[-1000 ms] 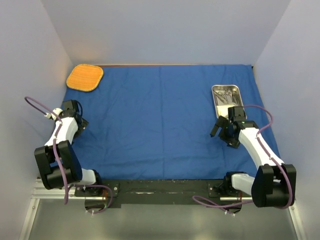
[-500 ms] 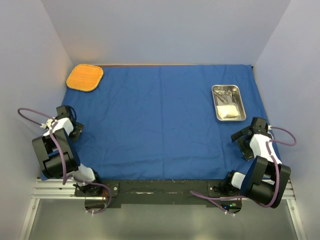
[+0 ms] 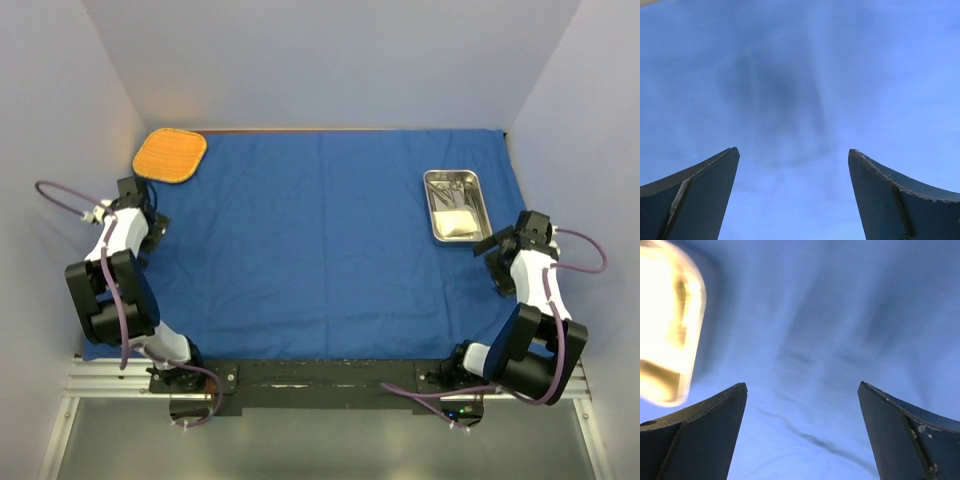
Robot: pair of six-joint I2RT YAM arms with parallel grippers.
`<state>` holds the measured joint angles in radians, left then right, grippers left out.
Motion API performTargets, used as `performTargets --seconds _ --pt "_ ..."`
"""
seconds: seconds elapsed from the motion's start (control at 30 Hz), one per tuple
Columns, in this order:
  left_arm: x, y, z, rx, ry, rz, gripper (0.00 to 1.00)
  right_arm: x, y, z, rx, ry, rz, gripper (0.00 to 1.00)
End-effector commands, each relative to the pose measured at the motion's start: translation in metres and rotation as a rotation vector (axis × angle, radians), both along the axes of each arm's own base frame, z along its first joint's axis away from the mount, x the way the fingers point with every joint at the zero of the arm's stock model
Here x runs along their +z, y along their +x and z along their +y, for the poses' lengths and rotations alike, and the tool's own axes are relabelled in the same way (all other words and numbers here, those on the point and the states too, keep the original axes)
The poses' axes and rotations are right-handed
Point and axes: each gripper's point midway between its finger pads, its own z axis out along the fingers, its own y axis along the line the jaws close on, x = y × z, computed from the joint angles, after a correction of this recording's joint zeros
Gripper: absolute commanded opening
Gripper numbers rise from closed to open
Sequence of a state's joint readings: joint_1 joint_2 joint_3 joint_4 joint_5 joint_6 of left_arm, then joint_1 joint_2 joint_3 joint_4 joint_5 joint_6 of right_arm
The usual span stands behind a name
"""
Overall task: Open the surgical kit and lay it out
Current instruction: Smooth out the surgical kit at the center of the board, then pick up the medical item from the container.
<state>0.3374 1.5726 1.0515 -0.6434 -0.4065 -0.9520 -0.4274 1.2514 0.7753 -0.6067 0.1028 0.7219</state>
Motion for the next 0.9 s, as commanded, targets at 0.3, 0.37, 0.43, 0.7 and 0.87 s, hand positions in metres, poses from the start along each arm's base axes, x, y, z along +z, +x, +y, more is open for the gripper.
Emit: performTargets --seconds 0.3,0.37,0.43,0.7,0.87 --pt "-0.017 0.127 0.015 -0.095 0.033 -0.083 0.95 0.035 0.066 0.033 0.307 0.03 -0.265 0.99" --pt "-0.024 0.136 0.017 -0.103 0.031 -0.076 0.95 0.035 0.066 0.035 0.326 0.032 -0.27 0.99" --pt "-0.036 0.138 0.019 -0.1 0.028 -0.047 0.95 0.033 0.063 0.037 0.342 0.032 -0.265 0.98" --pt "-0.05 0.119 0.049 0.008 0.099 0.101 0.95 0.039 0.059 0.031 0.365 -0.024 -0.252 0.98" --pt "-0.045 0.112 0.054 0.014 0.103 0.129 0.96 0.057 0.071 0.032 0.411 -0.086 -0.253 0.99"
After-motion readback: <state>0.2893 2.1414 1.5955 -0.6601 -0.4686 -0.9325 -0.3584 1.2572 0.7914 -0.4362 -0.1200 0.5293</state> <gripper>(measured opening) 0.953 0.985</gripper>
